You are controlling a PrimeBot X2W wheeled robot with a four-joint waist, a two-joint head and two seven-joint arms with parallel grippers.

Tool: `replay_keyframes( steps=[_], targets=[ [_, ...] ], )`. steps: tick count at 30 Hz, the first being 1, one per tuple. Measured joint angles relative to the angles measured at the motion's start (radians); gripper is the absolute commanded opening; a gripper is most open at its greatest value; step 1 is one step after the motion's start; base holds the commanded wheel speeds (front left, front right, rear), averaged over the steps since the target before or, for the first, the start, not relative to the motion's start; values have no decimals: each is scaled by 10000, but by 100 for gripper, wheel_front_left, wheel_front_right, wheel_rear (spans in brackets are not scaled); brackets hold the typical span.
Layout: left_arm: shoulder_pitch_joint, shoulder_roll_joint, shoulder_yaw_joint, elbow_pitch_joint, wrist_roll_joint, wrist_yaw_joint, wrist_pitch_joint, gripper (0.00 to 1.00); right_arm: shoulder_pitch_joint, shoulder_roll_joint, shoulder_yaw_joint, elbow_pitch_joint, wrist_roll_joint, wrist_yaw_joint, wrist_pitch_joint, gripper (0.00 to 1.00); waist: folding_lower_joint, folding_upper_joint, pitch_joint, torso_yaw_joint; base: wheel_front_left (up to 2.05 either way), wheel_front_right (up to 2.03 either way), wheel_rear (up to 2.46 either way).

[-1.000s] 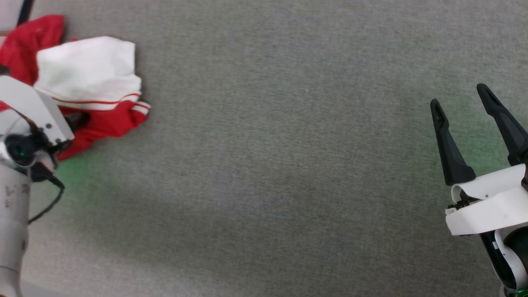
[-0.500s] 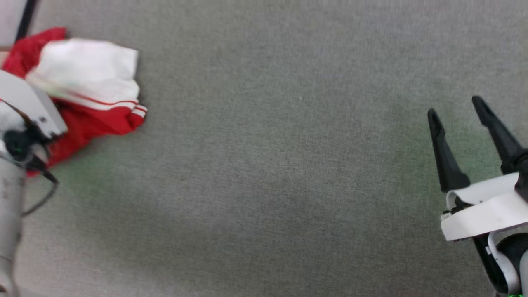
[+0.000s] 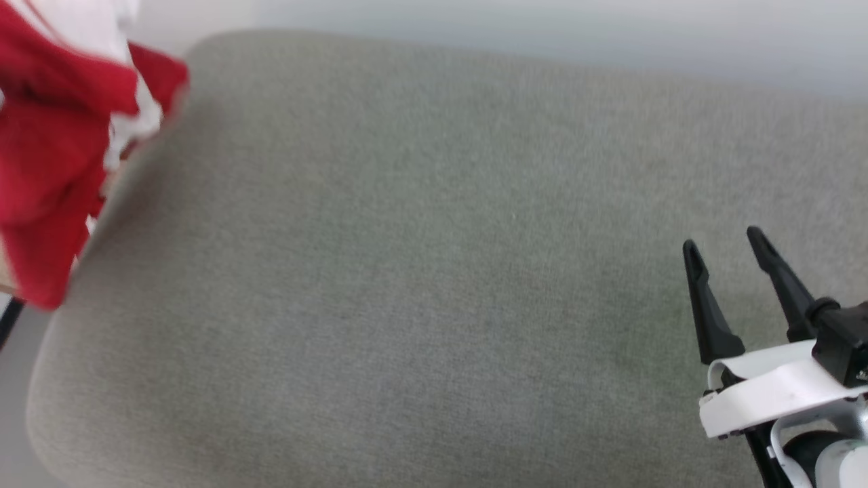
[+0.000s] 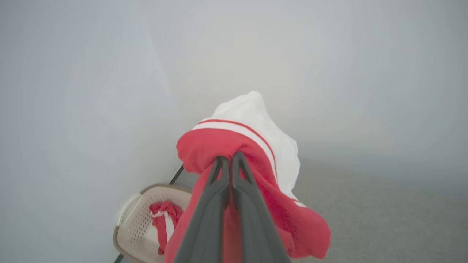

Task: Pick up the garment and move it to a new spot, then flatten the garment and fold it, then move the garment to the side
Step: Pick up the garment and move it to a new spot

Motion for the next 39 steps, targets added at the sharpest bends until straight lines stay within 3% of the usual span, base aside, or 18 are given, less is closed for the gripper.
replay_keyframes(
  steps=[6, 17, 30, 39],
  targets=[
    [-475, 253, -301, -1438, 355, 31, 102, 0, 274, 278, -71, 209, 35, 0, -282, 100, 0, 0, -918, 123, 0, 0, 0],
    [-94, 276, -522, -4740, -36, 408, 1939, 0, 463, 497, -430, 485, 13, 0, -558, 100, 0, 0, -2009, -161, 0, 0, 0],
    [2161, 359, -878, -9298, -548, 1948, 4186, 0, 778, 548, -1590, 606, -221, 0, -665, 100, 0, 0, -2259, -2079, 0, 0, 0],
    [3644, -224, -1503, -10347, -807, 2558, 4508, 0, 995, 562, -2125, 627, -318, 0, -694, 100, 0, 0, -2191, -3647, 0, 0, 0]
  ],
)
